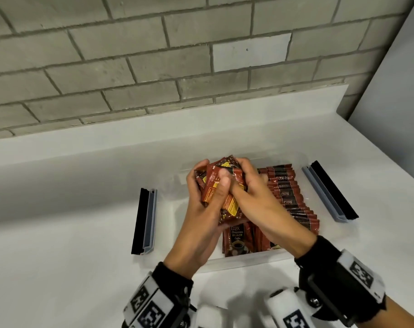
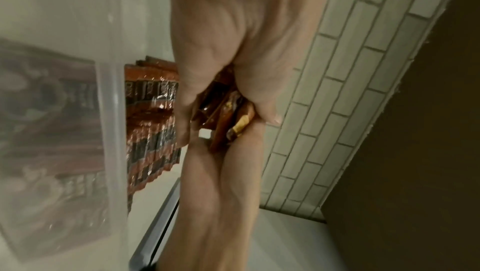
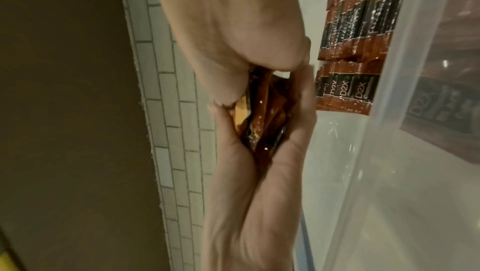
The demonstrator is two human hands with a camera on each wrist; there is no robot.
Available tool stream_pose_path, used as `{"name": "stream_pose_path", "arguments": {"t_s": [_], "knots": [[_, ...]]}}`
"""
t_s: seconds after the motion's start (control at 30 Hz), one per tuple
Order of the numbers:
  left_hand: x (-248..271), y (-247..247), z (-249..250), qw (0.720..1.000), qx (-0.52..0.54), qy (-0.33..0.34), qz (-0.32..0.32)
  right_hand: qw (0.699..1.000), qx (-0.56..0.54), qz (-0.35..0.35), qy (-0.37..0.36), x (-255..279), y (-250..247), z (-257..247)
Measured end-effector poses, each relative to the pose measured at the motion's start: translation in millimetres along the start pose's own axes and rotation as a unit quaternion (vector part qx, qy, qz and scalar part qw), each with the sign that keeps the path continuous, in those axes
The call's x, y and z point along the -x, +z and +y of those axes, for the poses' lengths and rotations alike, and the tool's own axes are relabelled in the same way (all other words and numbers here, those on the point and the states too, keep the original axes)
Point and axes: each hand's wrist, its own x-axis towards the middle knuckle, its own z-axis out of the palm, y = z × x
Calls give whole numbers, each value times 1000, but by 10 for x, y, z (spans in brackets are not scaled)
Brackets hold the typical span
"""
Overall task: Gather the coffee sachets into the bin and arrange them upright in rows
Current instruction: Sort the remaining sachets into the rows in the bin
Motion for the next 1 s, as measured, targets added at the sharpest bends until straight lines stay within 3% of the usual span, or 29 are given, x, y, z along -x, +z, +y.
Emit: {"name": "stream_pose_path", "arguments": {"t_s": [0.13,0.33,0.43,0.53,0.67,0.77,0.87,1.0], "knots": [[-13,73,-79,999,37,-21,0,998,37,47,-30,0,34,-80],[-105,28,-120,991,99,3,91,992,-116,7,-47,21,43,-19],[-130,1,-93,982,159,-4,105,991,-111,19,-73,42,78,0],[-121,-22,-77,986,149,-26,73,993,-62,23,-94,63,102,-27],[-97,1,-54,996,54,-31,70,995,-17,37,-89,57,74,4],[-82,4,-15,998,1,-40,50,996,-16,38,-74,55,41,-8],[-79,-29,6,996,-64,-67,-12,998,-23,26,-58,44,-31,-40],[-91,-148,95,991,-71,-94,-56,995,-83,33,-38,29,-98,-33]]}}
